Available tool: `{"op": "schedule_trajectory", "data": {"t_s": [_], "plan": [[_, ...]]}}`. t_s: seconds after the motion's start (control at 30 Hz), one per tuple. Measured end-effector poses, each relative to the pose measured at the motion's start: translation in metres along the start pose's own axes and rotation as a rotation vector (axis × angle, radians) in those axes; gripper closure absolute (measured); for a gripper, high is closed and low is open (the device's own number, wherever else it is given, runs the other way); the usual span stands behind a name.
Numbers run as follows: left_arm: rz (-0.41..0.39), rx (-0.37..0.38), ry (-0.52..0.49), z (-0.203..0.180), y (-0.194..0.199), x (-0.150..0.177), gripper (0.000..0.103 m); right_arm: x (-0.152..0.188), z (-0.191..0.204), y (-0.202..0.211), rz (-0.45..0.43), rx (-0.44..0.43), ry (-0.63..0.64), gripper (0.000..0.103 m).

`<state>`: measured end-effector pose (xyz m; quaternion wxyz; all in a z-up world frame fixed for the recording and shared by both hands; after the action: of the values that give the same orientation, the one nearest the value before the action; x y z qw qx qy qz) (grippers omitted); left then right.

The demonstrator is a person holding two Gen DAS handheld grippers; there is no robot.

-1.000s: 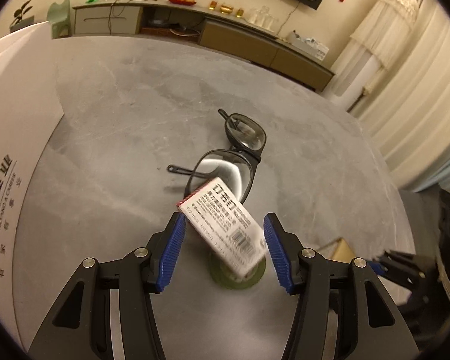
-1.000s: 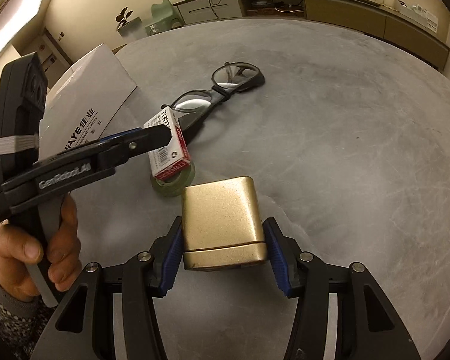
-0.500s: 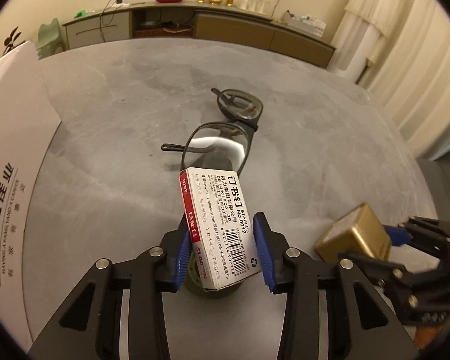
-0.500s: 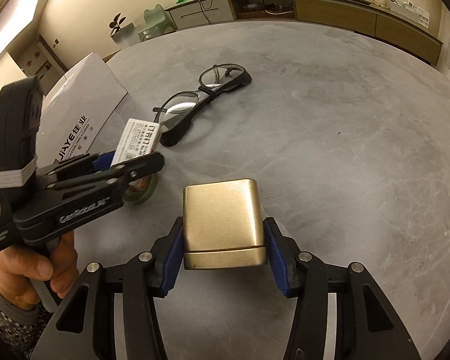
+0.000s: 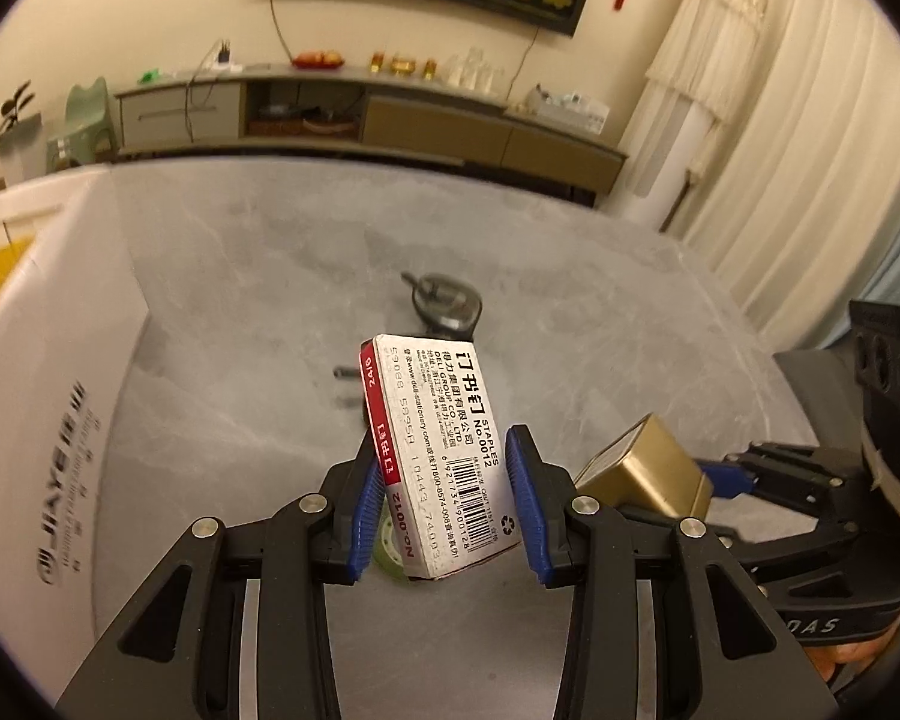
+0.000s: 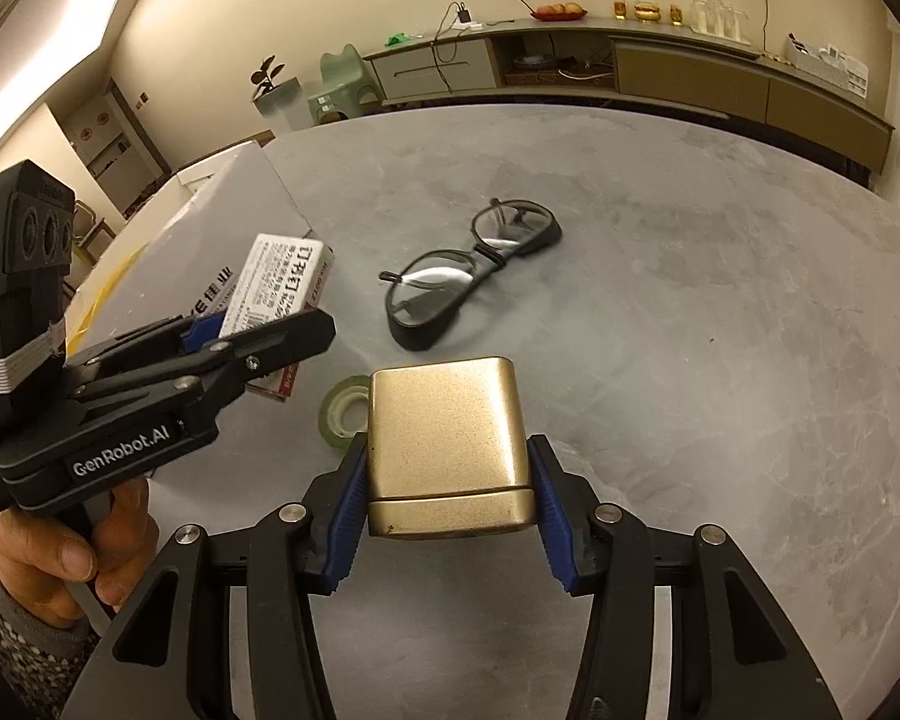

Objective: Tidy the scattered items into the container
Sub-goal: 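Carry the staple box and gold box with both grippers over the white box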

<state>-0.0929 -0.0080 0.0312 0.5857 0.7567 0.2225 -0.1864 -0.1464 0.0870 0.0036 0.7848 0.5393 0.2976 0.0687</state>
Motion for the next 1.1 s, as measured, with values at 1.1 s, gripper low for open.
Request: {"op": "schedule_trajectory", "data": {"t_s": [1.1], "plan": [[-0.177, -0.034, 0.002, 0.025, 0.091, 0.001, 0.062, -0.017, 0.082, 0.033, -0.111, 0.055, 0.103, 0.051]]}}
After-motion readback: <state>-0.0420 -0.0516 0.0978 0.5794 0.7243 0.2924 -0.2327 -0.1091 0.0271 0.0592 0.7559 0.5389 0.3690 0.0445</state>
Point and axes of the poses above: each gripper's, at about its wrist camera, not at the fingertips, and y roughly against the way its jaws point, z to its left, x to its underside, the point moved 1 cm from there along -y, roughly the way its jaws point, and after that the axes turned 11 degrees about z, right-handed, at the moved point
